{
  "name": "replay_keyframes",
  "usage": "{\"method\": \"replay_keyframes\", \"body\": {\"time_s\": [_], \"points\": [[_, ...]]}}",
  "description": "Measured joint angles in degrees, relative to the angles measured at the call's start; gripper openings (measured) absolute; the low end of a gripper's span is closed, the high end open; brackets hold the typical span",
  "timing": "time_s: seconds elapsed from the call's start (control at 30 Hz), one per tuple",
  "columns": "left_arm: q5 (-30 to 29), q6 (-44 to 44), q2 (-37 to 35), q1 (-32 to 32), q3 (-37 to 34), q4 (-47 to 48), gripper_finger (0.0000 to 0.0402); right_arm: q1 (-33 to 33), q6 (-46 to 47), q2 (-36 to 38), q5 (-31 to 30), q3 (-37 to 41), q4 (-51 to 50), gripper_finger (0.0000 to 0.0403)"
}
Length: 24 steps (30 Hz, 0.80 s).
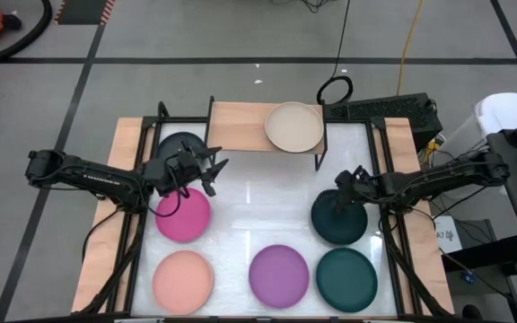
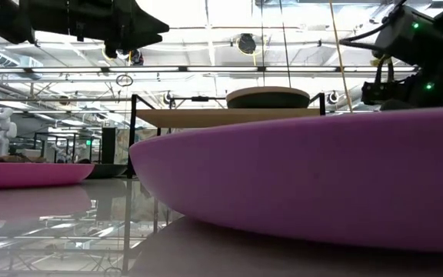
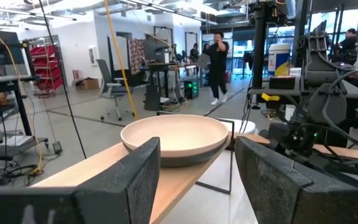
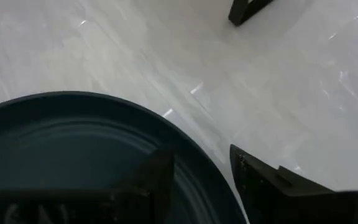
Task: Place and stack plates onto a shelf
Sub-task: Stack the top dark green plate on top of the light brown plate on the shelf
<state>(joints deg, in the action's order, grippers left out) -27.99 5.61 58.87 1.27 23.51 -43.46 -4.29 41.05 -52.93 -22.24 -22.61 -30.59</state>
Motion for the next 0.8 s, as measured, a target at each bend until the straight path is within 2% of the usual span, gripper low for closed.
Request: {"method": "replay_keyframes", "body": {"time_s": [0.17, 0.43, 0.63, 0.8], "points": [[0.00, 0.04, 0.00, -0.04, 0.00, -0.01, 0.0214, 0.81, -0.21, 0.00, 0.04, 0.00, -1.36, 0.0153], [0.00, -0.02, 0.00, -0.06, 0.00, 1.04, 0.0214, 2.81, 2.73, 0.01, 0.27, 2.06, -1.53, 0.0147], [0.00, -0.11, 0.00, -0.08, 0.00, 1.44, 0.0214, 5.11, 3.35, 0.07, 5.59, 4.67, 1.77, 0.0144], [0.00, -0.11, 0.00, -0.08, 0.00, 1.44, 0.0214, 5.83, 2.19, 0.02, 6.40, 5.27, 5.78, 0.0133]]}}
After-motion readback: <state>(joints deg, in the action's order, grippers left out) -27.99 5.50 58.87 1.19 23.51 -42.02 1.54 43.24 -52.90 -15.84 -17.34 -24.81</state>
